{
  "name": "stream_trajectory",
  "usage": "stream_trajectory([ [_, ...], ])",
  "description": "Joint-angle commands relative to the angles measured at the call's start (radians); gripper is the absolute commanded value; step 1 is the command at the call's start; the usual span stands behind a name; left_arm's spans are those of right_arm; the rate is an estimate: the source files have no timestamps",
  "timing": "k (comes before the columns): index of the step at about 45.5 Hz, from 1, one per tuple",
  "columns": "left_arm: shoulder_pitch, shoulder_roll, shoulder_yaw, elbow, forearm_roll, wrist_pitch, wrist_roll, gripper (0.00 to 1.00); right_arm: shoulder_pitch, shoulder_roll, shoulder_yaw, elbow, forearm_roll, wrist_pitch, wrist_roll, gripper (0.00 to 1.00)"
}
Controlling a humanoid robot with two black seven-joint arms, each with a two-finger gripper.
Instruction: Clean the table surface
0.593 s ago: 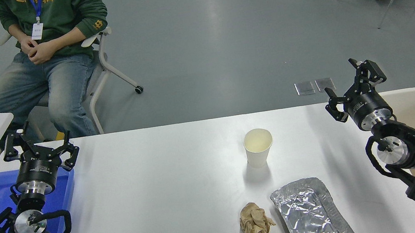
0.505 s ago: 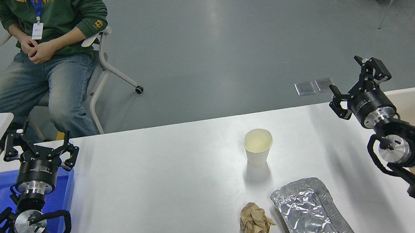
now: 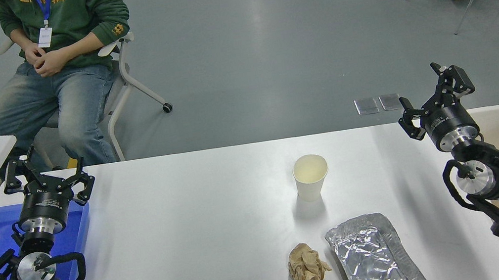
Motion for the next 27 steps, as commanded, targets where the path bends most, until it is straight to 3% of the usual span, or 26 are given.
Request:
stream_trajectory([
  [1, 0.001, 0.000, 0.000, 0.000, 0.000, 0.000, 0.000, 1.00, 0.044, 0.006, -0.059, 0.004, -0.002, -0.009, -0.018, 1.00],
  [5, 0.001, 0.000, 0.000, 0.000, 0.000, 0.000, 0.000, 1.00, 0.048, 0.003, -0.069, 0.001, -0.003, -0.006, -0.069, 1.00],
  [27, -0.001, 0.000, 0.000, 0.000, 0.000, 0.000, 0.000, 1.00, 0.140, -0.006, -0.217, 0.014, -0.018, 0.037, -0.063, 1.00],
])
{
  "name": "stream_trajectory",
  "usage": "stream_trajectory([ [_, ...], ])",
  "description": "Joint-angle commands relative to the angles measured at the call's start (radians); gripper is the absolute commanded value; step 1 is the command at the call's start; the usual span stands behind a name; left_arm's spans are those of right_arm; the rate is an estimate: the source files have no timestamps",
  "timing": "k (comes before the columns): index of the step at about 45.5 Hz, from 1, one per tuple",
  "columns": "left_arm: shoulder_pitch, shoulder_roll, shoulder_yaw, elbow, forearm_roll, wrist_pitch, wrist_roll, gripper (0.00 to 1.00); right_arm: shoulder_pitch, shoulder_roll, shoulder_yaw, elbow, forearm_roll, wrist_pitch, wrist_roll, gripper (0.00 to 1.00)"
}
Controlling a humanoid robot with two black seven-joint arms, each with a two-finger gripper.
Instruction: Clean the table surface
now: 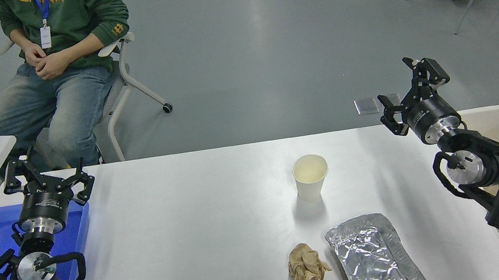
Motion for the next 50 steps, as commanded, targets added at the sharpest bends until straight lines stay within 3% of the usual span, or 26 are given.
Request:
stream_trajectory([
  [1, 0.001, 0.000, 0.000, 0.000, 0.000, 0.000, 0.000, 1.00, 0.063, -0.006, -0.112, 0.005, -0.018, 0.004, 0.000, 1.00],
  [11, 0.001, 0.000, 0.000, 0.000, 0.000, 0.000, 0.000, 1.00, 0.074, -0.079, -0.173, 0.146, -0.163, 0.004, -0.021, 1.00],
  [20, -0.001, 0.000, 0.000, 0.000, 0.000, 0.000, 0.000, 1.00, 0.140, -0.093, -0.279, 0.156, -0.294, 0.010, -0.066, 1.00],
  [36, -0.001, 0.000, 0.000, 0.000, 0.000, 0.000, 0.000, 1.00, 0.351, -0.090, -0.638, 0.160, -0.368, 0.011, -0.101, 1.00],
  [50, 0.001, 0.000, 0.000, 0.000, 0.000, 0.000, 0.000, 1.00, 0.479, -0.092, -0.764, 0.220, -0.547, 0.071, -0.107, 1.00],
])
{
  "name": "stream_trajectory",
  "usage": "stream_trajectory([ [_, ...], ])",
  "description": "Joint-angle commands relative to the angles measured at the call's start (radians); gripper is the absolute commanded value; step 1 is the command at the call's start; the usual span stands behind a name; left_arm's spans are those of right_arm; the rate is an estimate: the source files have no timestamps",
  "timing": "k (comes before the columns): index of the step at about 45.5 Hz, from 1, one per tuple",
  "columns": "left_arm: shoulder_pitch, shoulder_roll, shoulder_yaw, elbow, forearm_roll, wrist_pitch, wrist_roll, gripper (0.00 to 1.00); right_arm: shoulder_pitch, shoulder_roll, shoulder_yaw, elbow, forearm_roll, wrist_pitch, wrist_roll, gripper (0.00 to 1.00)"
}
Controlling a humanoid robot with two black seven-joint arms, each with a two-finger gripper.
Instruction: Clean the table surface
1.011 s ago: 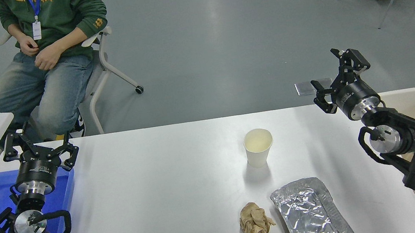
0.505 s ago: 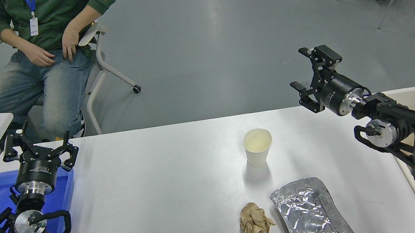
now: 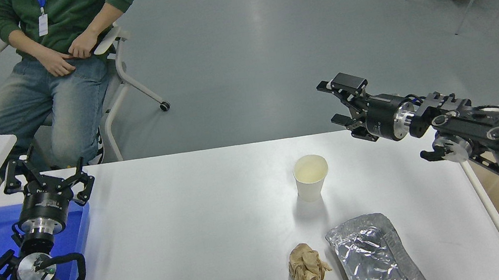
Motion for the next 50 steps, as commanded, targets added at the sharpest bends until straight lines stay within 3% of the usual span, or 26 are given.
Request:
stream_trajectory([
  [1, 0.000, 0.000, 0.000, 0.000, 0.000, 0.000, 0.000, 1.00, 0.109, -0.005, -0.115, 0.064, -0.158, 0.047, -0.009, 1.00],
  [13, -0.001, 0.000, 0.000, 0.000, 0.000, 0.000, 0.000, 1.00, 0.137, 0.015, -0.139, 0.132, -0.393, 0.061, -0.023, 1.00],
  [33, -0.001, 0.000, 0.000, 0.000, 0.000, 0.000, 0.000, 1.00, 0.185, 0.159, -0.345, 0.080, -0.400, 0.012, -0.218, 1.00],
  [50, -0.001, 0.000, 0.000, 0.000, 0.000, 0.000, 0.000, 1.00, 0.204, 0.172, -0.369, 0.031, -0.393, 0.012, -0.253, 1.00],
])
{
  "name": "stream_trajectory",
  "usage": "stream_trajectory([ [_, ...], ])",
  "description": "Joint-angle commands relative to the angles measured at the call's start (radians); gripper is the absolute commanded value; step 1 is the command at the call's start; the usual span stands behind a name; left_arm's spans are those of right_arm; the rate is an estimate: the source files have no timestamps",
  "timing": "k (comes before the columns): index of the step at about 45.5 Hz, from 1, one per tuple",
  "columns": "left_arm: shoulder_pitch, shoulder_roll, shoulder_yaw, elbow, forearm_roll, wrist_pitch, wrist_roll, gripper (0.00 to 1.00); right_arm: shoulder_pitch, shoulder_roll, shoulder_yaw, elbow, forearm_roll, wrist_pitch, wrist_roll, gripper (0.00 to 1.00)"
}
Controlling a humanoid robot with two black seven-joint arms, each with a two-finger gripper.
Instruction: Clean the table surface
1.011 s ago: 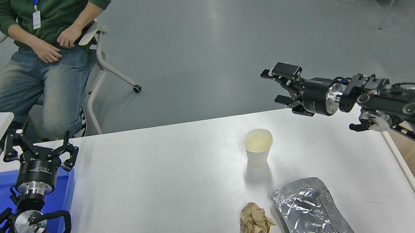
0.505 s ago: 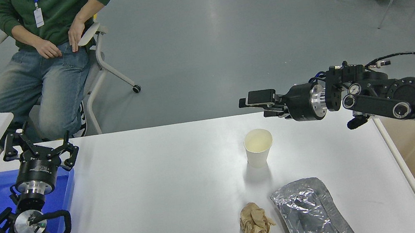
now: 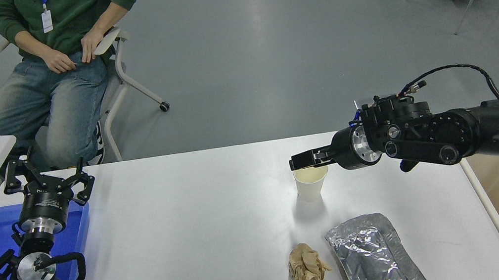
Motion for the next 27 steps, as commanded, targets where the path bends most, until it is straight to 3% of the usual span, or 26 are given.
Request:
stream_trajectory([
  [1, -0.001, 0.000, 0.000, 0.000, 0.000, 0.000, 0.000, 1.00, 0.016, 0.014, -0.020, -0.028, -0.002, -0.002, -0.031, 1.00],
  [10, -0.001, 0.000, 0.000, 0.000, 0.000, 0.000, 0.000, 1.00, 0.011, 0.039, -0.017, -0.048, 0.001, -0.002, -0.037, 1.00],
  [19, 0.001, 0.000, 0.000, 0.000, 0.000, 0.000, 0.000, 1.00, -0.033, 0.168, -0.020, -0.184, 0.019, -0.002, -0.037, 0.98],
  [27, -0.001, 0.000, 0.000, 0.000, 0.000, 0.000, 0.000, 1.00, -0.052, 0.172, -0.020, -0.227, 0.019, -0.004, -0.034, 0.98],
])
